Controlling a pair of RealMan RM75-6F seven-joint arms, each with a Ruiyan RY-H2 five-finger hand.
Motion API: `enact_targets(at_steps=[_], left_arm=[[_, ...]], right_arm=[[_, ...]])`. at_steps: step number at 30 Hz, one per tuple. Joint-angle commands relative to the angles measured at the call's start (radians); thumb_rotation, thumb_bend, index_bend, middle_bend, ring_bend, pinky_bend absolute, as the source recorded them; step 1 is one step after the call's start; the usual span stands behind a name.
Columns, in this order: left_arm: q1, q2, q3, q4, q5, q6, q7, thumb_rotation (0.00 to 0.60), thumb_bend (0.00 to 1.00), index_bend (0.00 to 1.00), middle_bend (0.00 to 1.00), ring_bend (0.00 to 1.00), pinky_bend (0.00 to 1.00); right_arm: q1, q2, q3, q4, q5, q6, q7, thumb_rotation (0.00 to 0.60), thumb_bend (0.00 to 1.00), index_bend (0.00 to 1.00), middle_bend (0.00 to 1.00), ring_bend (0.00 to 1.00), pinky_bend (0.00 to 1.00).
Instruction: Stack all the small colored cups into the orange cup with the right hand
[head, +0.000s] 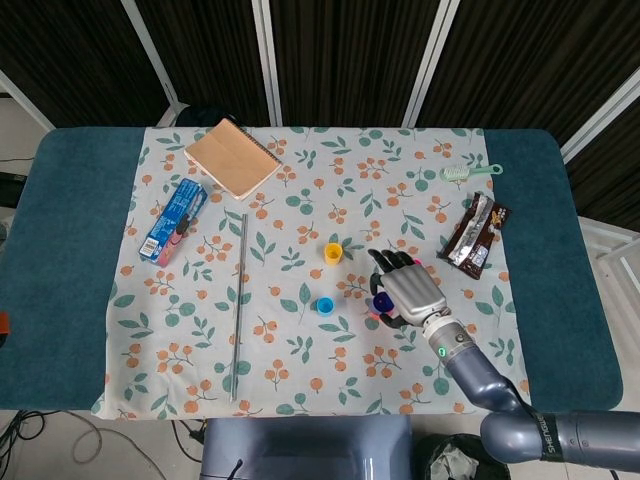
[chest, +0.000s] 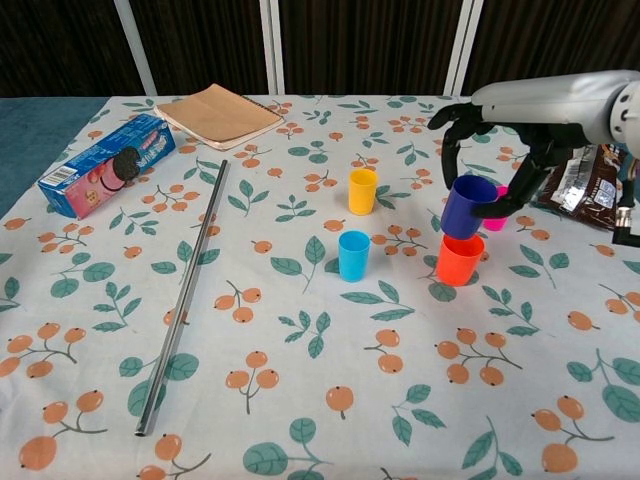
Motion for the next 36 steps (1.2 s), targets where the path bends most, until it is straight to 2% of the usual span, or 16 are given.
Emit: enact_targets(at_steps=[1, 9, 25, 29, 33, 36], left_arm=[[0.0, 0.0, -0.001, 0.001, 0.0, 0.0, -0.001, 0.6, 0.41, 0.16, 0.03, 0.01, 0.11], [0.0, 0.003, -0.002, 0.003, 0.0, 0.001, -0.004, 0.6, 0.41, 0.16, 0.03, 0.01, 0.11], [0.0, 0.0, 0.0, 0.004, 0.003, 0.004, 0.003, 0.6, 0.41, 0.16, 0.03, 0.01, 0.11], [-0.001, 0.0, 0.0, 0.005, 0.003, 0.002, 0.003, 0.6, 0.41, 0.16, 0.03, 0.01, 0.11], [0.0, 0.0, 0.001, 0.004, 0.005, 0.003, 0.003, 0.6, 0.41, 0.16, 0.03, 0.01, 0.11], [0.001, 0.001, 0.0, 0.003, 0.004, 0.004, 0.001, 0.6, 0.41, 0.16, 0.03, 0.01, 0.11]], right_arm=[[0.003, -0.017, -0.002, 0.022, -0.003, -0.002, -0.001, 0.6, 0.39, 0.49, 0.0, 0.06, 0.12], [-0.001, -0.053, -0.011, 0.076, 0.002, -0.002, 0.002, 0.6, 0.39, 0.49, 0.0, 0.06, 0.12], [-0.02, -0.07, -0.022, 0.117, -0.027, -0.027, 0.041, 0.6, 0.39, 0.49, 0.0, 0.06, 0.12], [-0.022, -0.077, -0.027, 0.13, -0.024, -0.033, 0.041, 0.6, 0.39, 0.34, 0.0, 0.06, 0.12], [-0.017, -0.081, -0.027, 0.142, -0.006, -0.042, 0.035, 0.6, 0.39, 0.1, 0.0, 0.05, 0.12], [-0.006, -0.076, -0.025, 0.142, 0.032, -0.057, 0.023, 0.6, 0.39, 0.02, 0.0, 0.04, 0.12]])
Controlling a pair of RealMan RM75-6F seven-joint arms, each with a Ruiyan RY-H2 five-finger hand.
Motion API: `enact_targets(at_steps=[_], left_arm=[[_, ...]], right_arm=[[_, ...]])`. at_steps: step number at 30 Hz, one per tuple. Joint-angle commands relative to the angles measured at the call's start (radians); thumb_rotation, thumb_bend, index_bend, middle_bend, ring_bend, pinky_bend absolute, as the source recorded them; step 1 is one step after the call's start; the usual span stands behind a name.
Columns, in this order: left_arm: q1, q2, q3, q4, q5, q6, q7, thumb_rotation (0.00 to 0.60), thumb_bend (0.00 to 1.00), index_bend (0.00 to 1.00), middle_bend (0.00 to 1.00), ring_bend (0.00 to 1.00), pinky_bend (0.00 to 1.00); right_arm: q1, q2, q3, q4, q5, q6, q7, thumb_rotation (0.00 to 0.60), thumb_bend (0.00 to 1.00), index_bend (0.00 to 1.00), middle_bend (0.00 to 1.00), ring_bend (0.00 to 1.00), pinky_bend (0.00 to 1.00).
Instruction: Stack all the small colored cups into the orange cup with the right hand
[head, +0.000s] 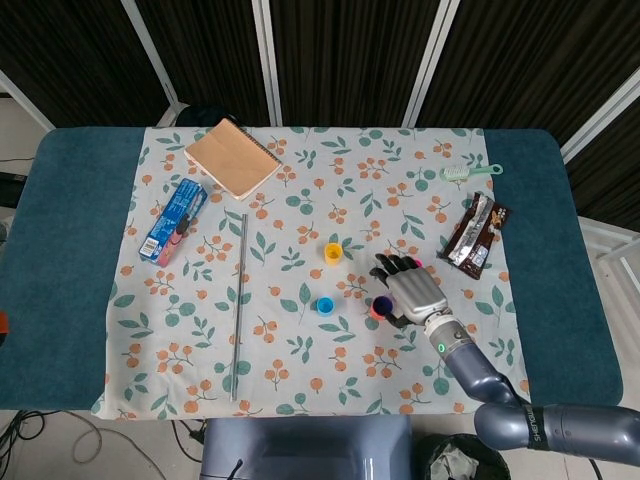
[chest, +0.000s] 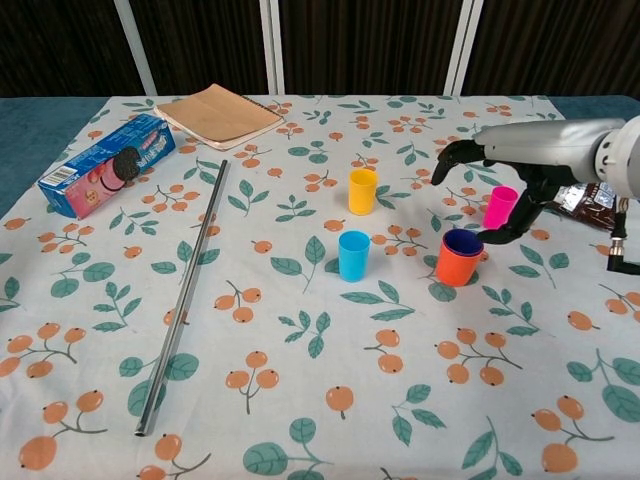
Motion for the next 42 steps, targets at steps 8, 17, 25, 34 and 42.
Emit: enact_targets(at_steps=[8, 17, 25, 34, 42], left_arm=[[0.0, 0.001, 0.0, -0.004, 0.0, 0.0, -0.003, 0.6, 0.41, 0.16, 0.03, 0.01, 0.11], [-0.001, 0.0, 0.002, -0.002, -0.004, -0.008, -0.003, 0.6, 0.41, 0.16, 0.03, 0.01, 0.11], [-0.001, 0.003, -0.002, -0.003, -0.013, -0.012, -0.012, 0.6, 0.41, 0.16, 0.03, 0.01, 0.11], [-0.002, 0.005, -0.004, -0.003, -0.017, -0.016, -0.016, 0.6, 0.41, 0.16, 0.03, 0.01, 0.11], [-0.003, 0.007, -0.007, -0.005, -0.022, -0.018, -0.017, 0.6, 0.41, 0.16, 0.03, 0.01, 0.11]], right_arm=[[0.063, -0.008, 0.091, 0.013, 0.079, 0.015, -0.018, 0.6, 0.39, 0.13, 0.0, 0.04, 0.12], [0.198, -0.123, 0.18, 0.142, 0.263, -0.006, -0.092, 0.6, 0.39, 0.22, 0.0, 0.04, 0.12], [0.284, -0.232, 0.185, 0.27, 0.365, -0.023, -0.155, 0.6, 0.39, 0.27, 0.0, 0.04, 0.12], [0.321, -0.325, 0.18, 0.405, 0.399, -0.06, -0.161, 0.6, 0.39, 0.29, 0.0, 0.04, 0.12], [0.341, -0.379, 0.177, 0.507, 0.414, -0.099, -0.163, 0.6, 0.39, 0.33, 0.0, 0.04, 0.12]])
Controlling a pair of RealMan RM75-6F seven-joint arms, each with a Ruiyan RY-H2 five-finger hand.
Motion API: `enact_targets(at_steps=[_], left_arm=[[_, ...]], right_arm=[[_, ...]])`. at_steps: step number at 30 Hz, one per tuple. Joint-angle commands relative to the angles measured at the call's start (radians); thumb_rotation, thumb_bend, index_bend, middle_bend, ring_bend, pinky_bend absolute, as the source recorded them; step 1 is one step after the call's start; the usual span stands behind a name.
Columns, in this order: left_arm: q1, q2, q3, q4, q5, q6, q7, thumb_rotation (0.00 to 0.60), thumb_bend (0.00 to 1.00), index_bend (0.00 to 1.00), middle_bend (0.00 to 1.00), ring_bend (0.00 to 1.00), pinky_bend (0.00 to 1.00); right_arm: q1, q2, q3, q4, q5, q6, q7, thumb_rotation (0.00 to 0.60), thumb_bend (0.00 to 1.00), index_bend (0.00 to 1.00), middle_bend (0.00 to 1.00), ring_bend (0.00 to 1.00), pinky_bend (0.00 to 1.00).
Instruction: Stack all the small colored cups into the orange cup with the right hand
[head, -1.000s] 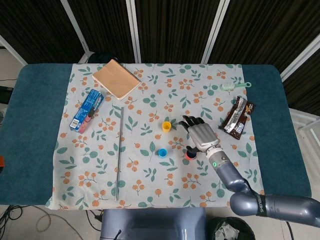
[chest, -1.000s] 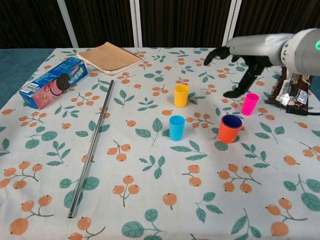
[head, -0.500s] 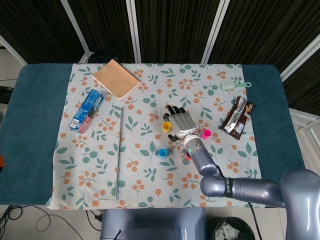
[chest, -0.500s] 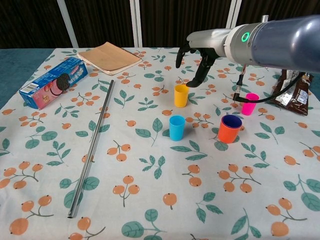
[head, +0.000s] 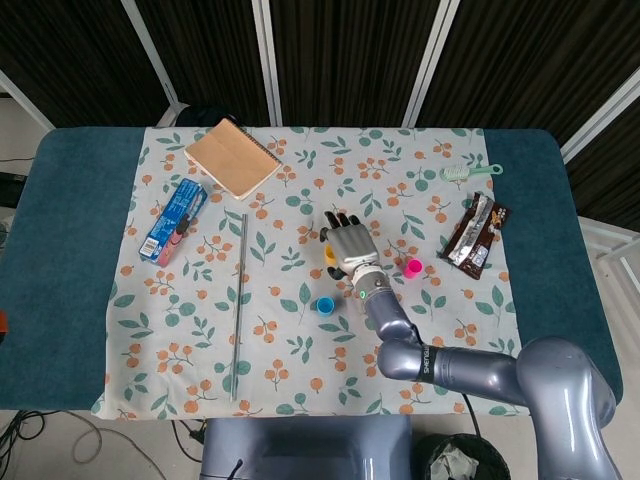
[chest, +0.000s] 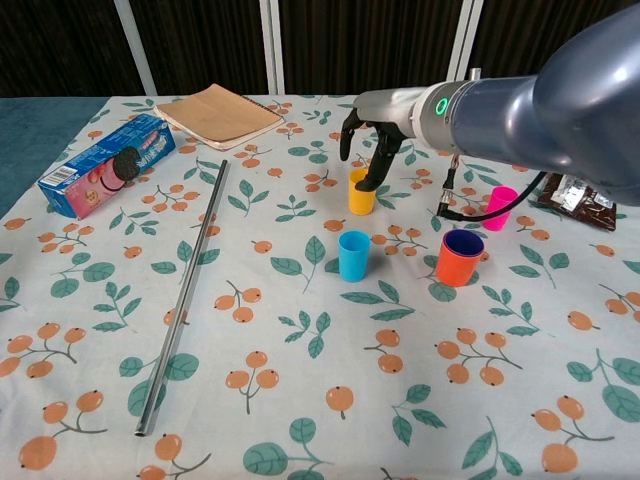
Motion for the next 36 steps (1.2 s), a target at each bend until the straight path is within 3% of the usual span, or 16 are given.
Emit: enact_targets(at_steps=[1, 15, 36], left_arm=[[0.0, 0.0, 0.0, 0.001, -0.001, -0.001, 0.001, 0.6, 0.41, 0.16, 0.03, 0.01, 0.11], [0.0, 0.002, -0.001, 0.001, -0.006, -0.003, 0.003, 0.6, 0.41, 0.16, 0.03, 0.01, 0.11], [-0.002, 0.002, 0.001, 0.003, -0.008, -0.007, 0.004, 0.6, 0.41, 0.17, 0.03, 0.01, 0.11]], right_arm=[[0.009, -0.022, -0.004, 0.034, 0.005, -0.015, -0.003, 0.6, 0.39, 0.33, 0.0, 0.04, 0.12], [0.009, -0.066, 0.002, 0.145, 0.001, -0.063, 0.02, 0.6, 0.39, 0.38, 0.0, 0.05, 0.13], [0.003, -0.088, 0.009, 0.213, 0.005, -0.103, 0.034, 0.6, 0.39, 0.42, 0.0, 0.07, 0.14]])
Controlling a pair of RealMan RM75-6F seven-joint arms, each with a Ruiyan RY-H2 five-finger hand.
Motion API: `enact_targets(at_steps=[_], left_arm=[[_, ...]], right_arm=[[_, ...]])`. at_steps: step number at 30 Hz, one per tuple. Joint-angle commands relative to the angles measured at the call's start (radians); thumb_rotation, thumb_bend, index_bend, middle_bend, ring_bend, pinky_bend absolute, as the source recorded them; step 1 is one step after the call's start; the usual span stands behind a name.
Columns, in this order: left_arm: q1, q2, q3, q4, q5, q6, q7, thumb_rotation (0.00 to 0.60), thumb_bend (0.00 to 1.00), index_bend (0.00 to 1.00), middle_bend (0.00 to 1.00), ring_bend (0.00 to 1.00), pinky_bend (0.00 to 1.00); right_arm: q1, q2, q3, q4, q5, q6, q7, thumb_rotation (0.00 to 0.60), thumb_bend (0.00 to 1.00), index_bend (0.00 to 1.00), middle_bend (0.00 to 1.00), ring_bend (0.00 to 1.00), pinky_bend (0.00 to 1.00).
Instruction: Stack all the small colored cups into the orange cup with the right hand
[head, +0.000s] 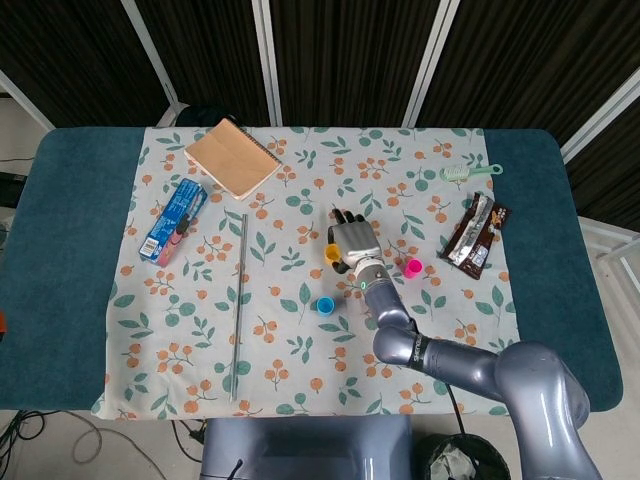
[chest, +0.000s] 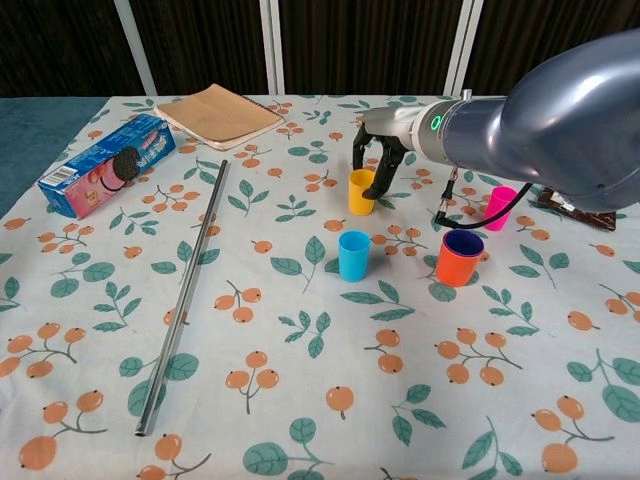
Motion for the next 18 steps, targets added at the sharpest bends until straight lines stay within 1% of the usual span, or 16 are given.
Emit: enact_targets(at_steps=[1, 7, 18], left_arm=[[0.0, 0.0, 0.001, 0.0, 0.0, -0.001, 0.001, 0.6, 0.41, 0.17, 0.03, 0.01, 0.11], [0.0, 0.0, 0.001, 0.001, -0.002, -0.003, 0.0, 0.6, 0.41, 0.17, 0.03, 0.01, 0.11], [-0.001, 0.001, 0.0, 0.0, -0.003, -0.004, 0.0, 0.6, 0.41, 0.17, 0.03, 0.01, 0.11]], right_arm=[[-0.001, -0.001, 0.004, 0.001, -0.006, 0.001, 0.005, 0.6, 0.39, 0.42, 0.0, 0.07, 0.14], [-0.001, -0.002, 0.007, -0.002, -0.017, 0.003, 0.01, 0.6, 0.39, 0.42, 0.0, 0.07, 0.14], [-0.001, 0.003, 0.012, -0.005, -0.018, 0.007, 0.007, 0.6, 0.39, 0.47, 0.0, 0.07, 0.14]])
